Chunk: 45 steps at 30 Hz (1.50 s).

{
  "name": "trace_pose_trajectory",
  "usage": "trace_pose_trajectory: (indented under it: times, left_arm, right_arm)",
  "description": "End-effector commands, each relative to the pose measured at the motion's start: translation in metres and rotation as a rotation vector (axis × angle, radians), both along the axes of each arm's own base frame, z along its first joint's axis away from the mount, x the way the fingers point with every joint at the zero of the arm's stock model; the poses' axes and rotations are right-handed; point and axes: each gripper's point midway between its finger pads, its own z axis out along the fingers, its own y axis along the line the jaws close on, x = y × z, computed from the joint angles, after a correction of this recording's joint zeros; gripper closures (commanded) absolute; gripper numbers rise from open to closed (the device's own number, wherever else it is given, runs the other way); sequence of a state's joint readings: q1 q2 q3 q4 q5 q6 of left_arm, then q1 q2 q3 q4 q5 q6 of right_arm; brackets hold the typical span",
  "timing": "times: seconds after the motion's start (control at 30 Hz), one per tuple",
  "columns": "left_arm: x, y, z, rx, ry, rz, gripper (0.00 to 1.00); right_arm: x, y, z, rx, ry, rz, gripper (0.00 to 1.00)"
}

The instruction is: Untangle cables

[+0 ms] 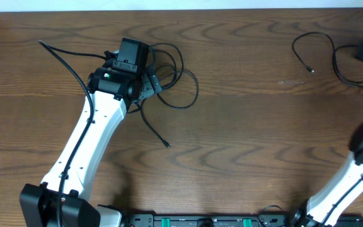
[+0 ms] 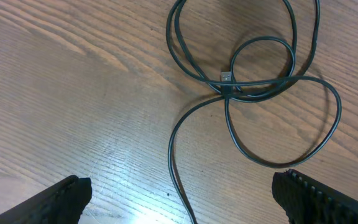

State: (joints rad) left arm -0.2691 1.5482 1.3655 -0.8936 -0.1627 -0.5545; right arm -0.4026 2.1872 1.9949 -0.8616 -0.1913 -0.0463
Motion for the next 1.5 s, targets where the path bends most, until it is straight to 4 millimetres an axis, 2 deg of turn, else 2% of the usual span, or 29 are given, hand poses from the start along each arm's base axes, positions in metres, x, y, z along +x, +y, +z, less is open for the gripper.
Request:
trace_pose_trajectory:
  times: [0.0, 0.03, 0.07, 0.1, 0.17, 0.27, 0.43, 0.53, 0.6, 0.63, 0.77, 0.9, 0.97, 1.07, 1.13, 1.23, 1.27, 1.33, 1.37, 1.4, 1.47]
  left_arm:
    - [0.0, 0.002, 0.007, -0.007, -0.019, 0.016, 0.0]
    - [0.0, 0.002, 0.007, -0.007, -0.018, 0.016, 0.0]
    - [0.0, 0.002, 0.007, -0.007, -0.019, 0.016, 0.0]
    - [0.0, 0.002, 0.007, -0.007, -0.019, 0.016, 0.0]
    - [0.0, 0.002, 0.007, -0.007, -0.018, 0.016, 0.0]
    - [0.0, 0.002, 0.007, -0.007, -0.018, 0.016, 0.0]
    - [0.0, 0.002, 0.007, -0.007, -0.018, 0.016, 0.0]
    - [0.0, 0.002, 0.007, -0.007, -0.018, 0.016, 0.0]
    - [0.0, 0.002, 0.007, -0.007, -0.018, 0.016, 0.0]
    - [0.0, 0.002, 0.007, -0.007, -0.018, 0.016, 0.0]
    - [0.0, 0.002, 0.007, -0.007, -0.018, 0.016, 0.0]
    - [0.0, 0.002, 0.007, -0.007, -0.018, 0.016, 0.0]
    - [0.0, 0.002, 0.007, -0.007, -0.018, 0.016, 0.0]
    - [0.0, 0.002, 0.007, -0.007, -0.018, 0.016, 0.0]
    - [0.0, 0.002, 0.007, -0.007, -0.018, 0.016, 0.0]
    - [0.0, 0.002, 0.007, -0.007, -0.019, 0.016, 0.0]
    - [0.0, 0.002, 0.007, -0.007, -0.018, 0.016, 0.0]
    - [0.0, 0.002, 0.007, -0.007, -0.018, 0.016, 0.0]
    - [0.0, 0.002, 0.007, -0.007, -0.019, 0.016, 0.0]
    - [0.0, 0.002, 0.007, -0.007, -0.018, 0.016, 0.0]
    - [0.0, 0.002, 0.007, -0.007, -0.019, 0.016, 0.0]
  right_arm:
    - [0.029, 0.061, -0.032, -0.011, 0.01, 0.19, 0.99]
    - [0.034, 0.071, -0.038, -0.017, 0.009, 0.218, 0.99]
    - [0.045, 0.093, -0.052, -0.026, 0.006, 0.269, 0.99]
    - [0.052, 0.106, -0.061, -0.029, 0.0, 0.295, 0.99]
    - [0.061, 0.124, -0.077, -0.034, -0.003, 0.334, 0.99]
    - [0.07, 0.14, -0.104, -0.071, 0.01, 0.357, 0.99]
    - [0.075, 0.148, -0.135, -0.114, 0.036, 0.363, 0.99]
    - [0.073, 0.136, -0.146, -0.168, 0.067, 0.33, 0.99]
    - [0.072, 0.119, -0.148, -0.231, 0.09, 0.287, 0.99]
    - [0.07, 0.101, -0.147, -0.296, 0.109, 0.242, 0.99]
    - [0.06, 0.06, -0.144, -0.409, 0.164, 0.165, 0.99]
    - [0.054, 0.033, -0.141, -0.418, 0.174, 0.115, 0.99]
    - [0.054, 0.022, -0.126, -0.42, 0.154, 0.101, 0.99]
    - [0.058, 0.025, -0.094, -0.422, 0.104, 0.098, 0.99]
    - [0.06, 0.038, -0.071, -0.387, 0.061, 0.127, 0.99]
    - [0.061, 0.084, -0.041, -0.216, -0.018, 0.241, 0.96]
    - [0.058, 0.106, -0.033, -0.132, -0.037, 0.289, 0.9]
    - [0.053, 0.144, -0.024, 0.012, -0.064, 0.375, 0.83]
    - [0.051, 0.165, -0.021, 0.093, -0.077, 0.419, 0.83]
    - [0.045, 0.2, -0.019, 0.222, -0.083, 0.493, 0.83]
    - [0.035, 0.24, -0.017, 0.329, -0.074, 0.58, 0.84]
